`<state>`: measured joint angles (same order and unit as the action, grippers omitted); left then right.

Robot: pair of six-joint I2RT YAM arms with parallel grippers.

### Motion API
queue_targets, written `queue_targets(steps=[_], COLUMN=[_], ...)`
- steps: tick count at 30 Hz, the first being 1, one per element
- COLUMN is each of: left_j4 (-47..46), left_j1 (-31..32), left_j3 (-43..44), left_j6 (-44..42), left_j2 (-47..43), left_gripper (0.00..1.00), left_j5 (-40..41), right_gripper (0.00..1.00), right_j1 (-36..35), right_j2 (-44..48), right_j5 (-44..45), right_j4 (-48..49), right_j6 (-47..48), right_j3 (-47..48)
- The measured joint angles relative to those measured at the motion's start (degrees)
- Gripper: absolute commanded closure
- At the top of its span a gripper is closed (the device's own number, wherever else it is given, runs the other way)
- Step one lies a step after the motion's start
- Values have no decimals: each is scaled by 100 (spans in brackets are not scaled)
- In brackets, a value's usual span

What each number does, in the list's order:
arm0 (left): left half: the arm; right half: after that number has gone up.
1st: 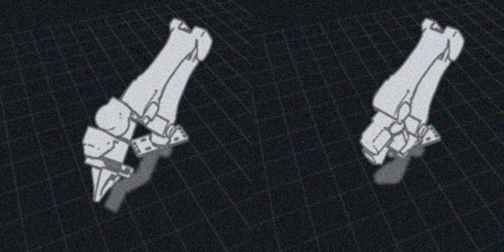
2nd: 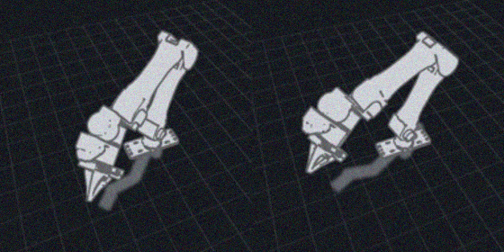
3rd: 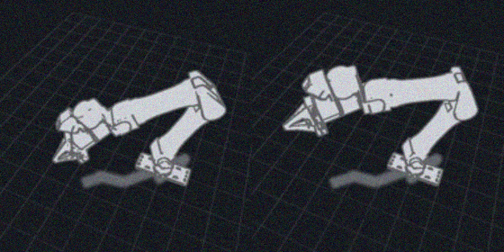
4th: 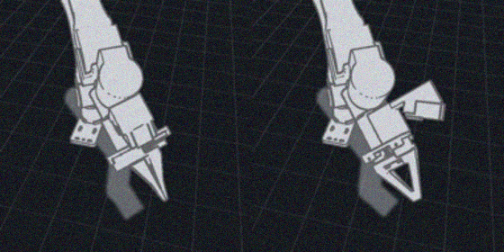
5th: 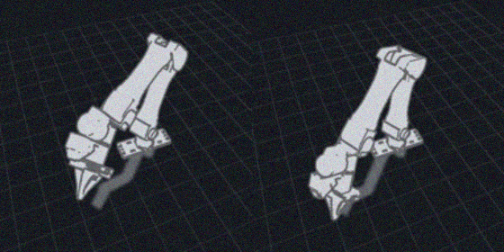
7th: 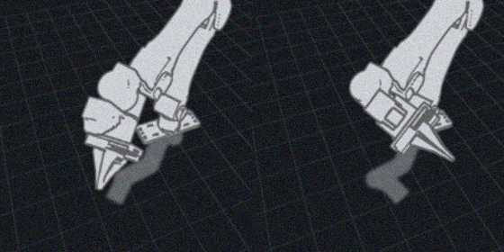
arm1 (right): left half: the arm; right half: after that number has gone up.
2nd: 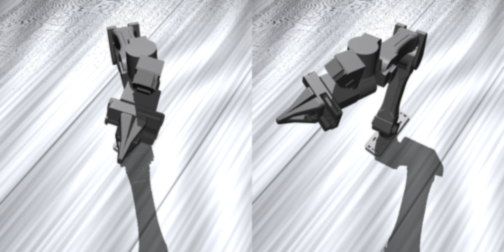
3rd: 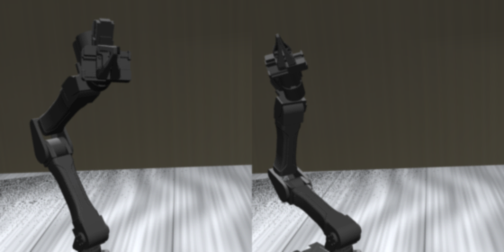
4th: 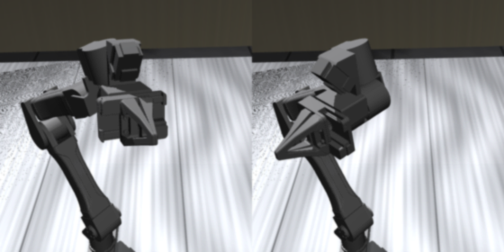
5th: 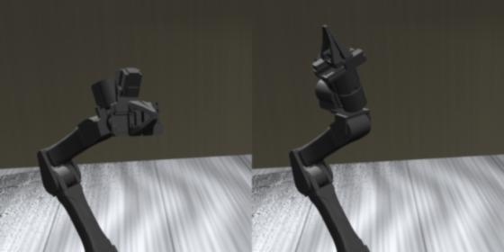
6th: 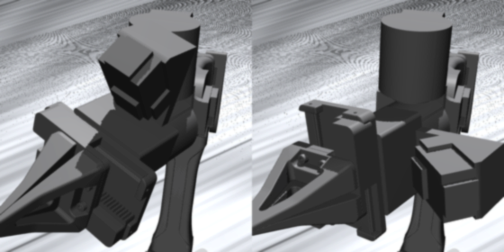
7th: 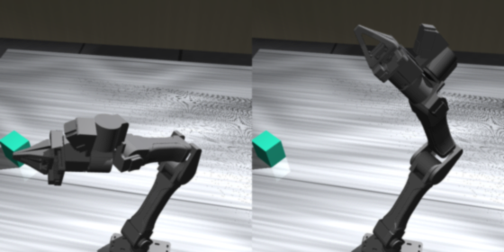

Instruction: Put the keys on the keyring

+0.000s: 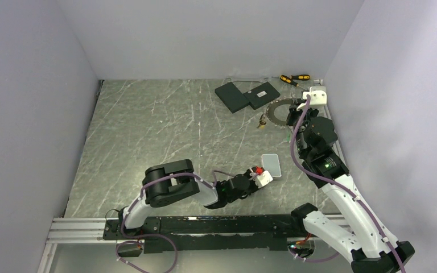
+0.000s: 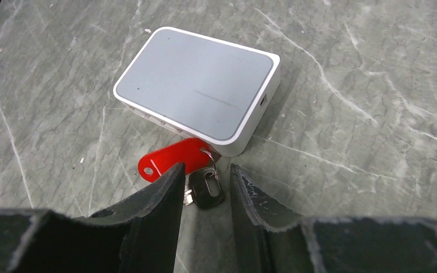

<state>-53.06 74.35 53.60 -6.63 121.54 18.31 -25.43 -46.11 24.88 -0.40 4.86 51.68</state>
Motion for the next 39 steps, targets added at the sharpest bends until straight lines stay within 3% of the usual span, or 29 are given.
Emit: queue_targets(steps=[13,22,28,39], left_j4=[-33,-142,-197,-199], left_j1=[0,0,0,0], left_j3=[179,245,267,201], left_j6=[-59,-136,-175,-216], left_j2=[146,260,295,254], left_gripper=[62,78,100,100], left_j5=[116,267,302,323], right_gripper=[100,100,100,100], right_j1=[2,2,2,2], right_j2=[-7,-7,-7,-4], right_j5=[-81,-136,-138,-140], right_j4=[0,0,0,-2], right_j6=[-7,-24,-28,-42], right_j3=[0,0,-2,-68])
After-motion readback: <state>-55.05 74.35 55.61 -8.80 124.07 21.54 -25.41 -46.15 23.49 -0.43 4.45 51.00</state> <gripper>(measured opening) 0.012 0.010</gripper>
